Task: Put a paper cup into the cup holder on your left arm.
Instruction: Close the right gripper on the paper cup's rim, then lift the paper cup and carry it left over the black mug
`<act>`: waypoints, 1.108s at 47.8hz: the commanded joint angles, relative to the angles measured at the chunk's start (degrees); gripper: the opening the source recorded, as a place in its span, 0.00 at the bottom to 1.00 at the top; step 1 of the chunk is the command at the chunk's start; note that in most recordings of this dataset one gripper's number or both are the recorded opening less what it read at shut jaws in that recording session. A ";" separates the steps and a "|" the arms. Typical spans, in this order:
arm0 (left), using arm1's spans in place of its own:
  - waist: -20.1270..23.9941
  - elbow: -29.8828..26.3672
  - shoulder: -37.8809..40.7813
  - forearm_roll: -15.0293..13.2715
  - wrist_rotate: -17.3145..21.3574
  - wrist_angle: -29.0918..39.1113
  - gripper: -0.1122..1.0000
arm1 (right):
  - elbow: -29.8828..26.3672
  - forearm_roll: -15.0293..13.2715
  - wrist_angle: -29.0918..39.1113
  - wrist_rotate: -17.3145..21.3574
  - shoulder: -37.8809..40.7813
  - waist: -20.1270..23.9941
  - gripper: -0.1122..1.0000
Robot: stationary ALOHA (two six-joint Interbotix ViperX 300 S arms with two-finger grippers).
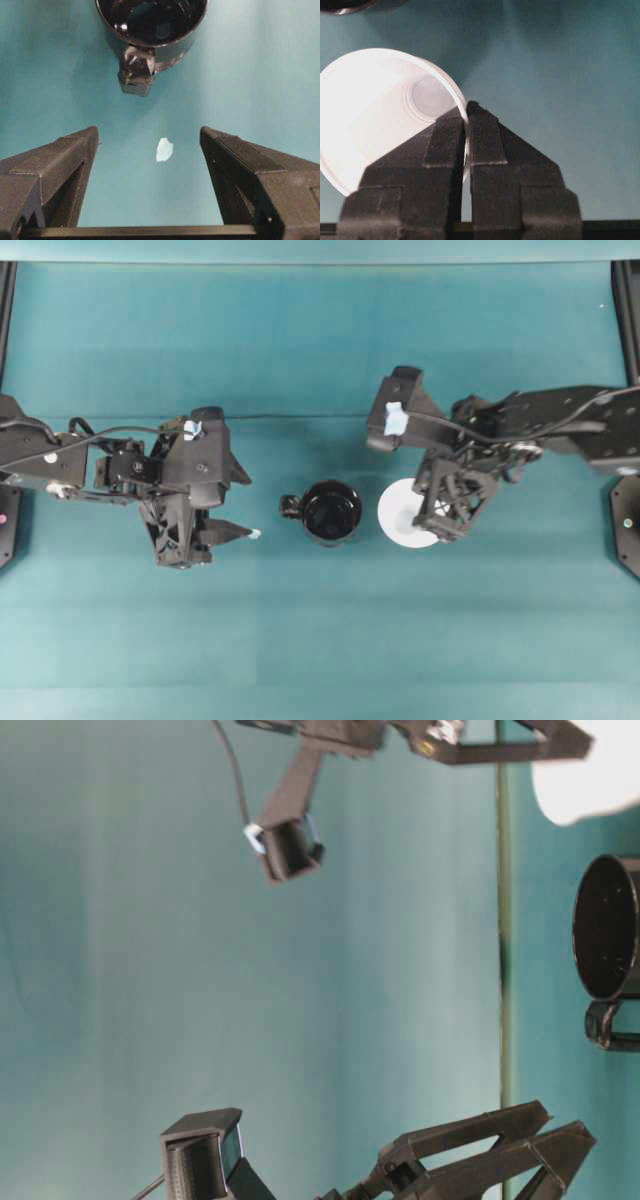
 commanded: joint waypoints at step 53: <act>-0.09 -0.44 -0.18 0.09 -3.52 -1.67 0.86 | -19.60 0.70 6.24 0.26 5.54 -0.18 0.09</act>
